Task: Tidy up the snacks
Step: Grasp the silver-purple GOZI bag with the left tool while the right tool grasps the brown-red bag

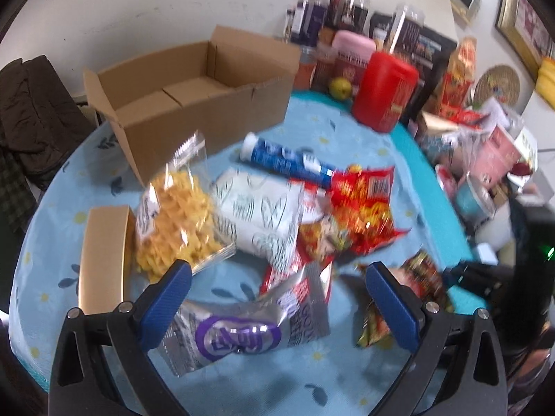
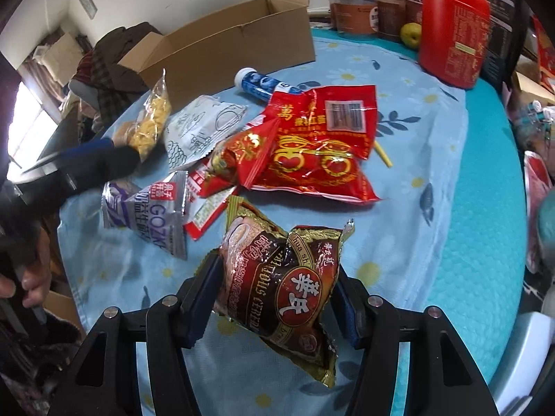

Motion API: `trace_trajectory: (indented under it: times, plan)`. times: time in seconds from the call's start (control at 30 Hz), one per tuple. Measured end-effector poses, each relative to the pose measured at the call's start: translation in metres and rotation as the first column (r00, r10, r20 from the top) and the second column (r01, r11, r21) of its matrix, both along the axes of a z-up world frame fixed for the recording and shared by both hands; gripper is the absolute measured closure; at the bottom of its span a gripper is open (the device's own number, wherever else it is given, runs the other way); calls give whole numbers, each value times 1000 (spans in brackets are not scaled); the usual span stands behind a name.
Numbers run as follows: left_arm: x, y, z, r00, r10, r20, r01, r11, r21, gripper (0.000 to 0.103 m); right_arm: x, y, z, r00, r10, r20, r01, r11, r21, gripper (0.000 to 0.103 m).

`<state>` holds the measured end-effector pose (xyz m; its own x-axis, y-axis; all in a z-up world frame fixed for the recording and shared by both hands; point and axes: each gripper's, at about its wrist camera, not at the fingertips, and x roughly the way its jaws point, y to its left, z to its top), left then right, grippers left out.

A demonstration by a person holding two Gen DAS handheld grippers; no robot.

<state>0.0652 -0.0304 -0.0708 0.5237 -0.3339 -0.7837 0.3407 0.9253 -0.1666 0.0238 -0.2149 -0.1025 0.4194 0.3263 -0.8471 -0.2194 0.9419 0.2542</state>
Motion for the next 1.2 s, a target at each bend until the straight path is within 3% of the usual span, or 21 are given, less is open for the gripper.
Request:
trace_trajectory:
  times: [0.3, 0.43, 0.47, 0.53, 0.67, 0.7, 0.8, 0.83, 0.93, 1.07, 1.2]
  plan:
    - [-15, 7, -18, 998, 28, -48, -24, 997, 71, 1, -6, 3, 1, 1000, 8, 12, -7, 1000, -7, 43]
    - [-23, 5, -20, 999, 29, -33, -26, 996, 88, 1, -12, 3, 1, 1000, 6, 19, -6, 1000, -5, 43]
    - [-25, 4, -20, 999, 30, -25, -28, 995, 91, 4, -14, 4, 1, 1000, 4, 22, -4, 1000, -5, 43]
    - [-26, 2, -21, 999, 33, -11, -32, 995, 98, 19, -17, 4, 1, 1000, 3, 29, -2, 1000, -10, 43]
    - [-23, 0, -31, 999, 42, -20, -39, 992, 123, 31, -23, 5, 1, 999, 1, 38, -1, 1000, -18, 43]
    - [-23, 0, -34, 999, 44, -29, -40, 991, 128, 38, -24, 6, 1, 999, 2, 40, -1, 1000, -22, 43]
    - [-22, 4, -46, 994, 60, -90, -51, 993, 105, 57, -28, 7, 2, 999, 1, 44, 0, 1000, -27, 43]
    - [-25, 8, -45, 995, 73, -61, -68, 994, 85, 62, -29, 8, 2, 999, 0, 45, 1, 1000, -29, 43]
    - [-30, 14, -44, 994, 93, -65, -89, 994, 61, 64, -31, 11, 1, 999, -10, 44, 11, 999, -41, 41]
    - [-40, 18, -43, 991, 116, -64, -113, 993, 45, 64, -30, 19, -3, 1000, -10, 27, 11, 998, -54, 23]
    - [-52, 21, -38, 991, 125, -56, -124, 992, 27, 64, -32, 28, -5, 999, -14, 49, 19, 995, -95, 23]
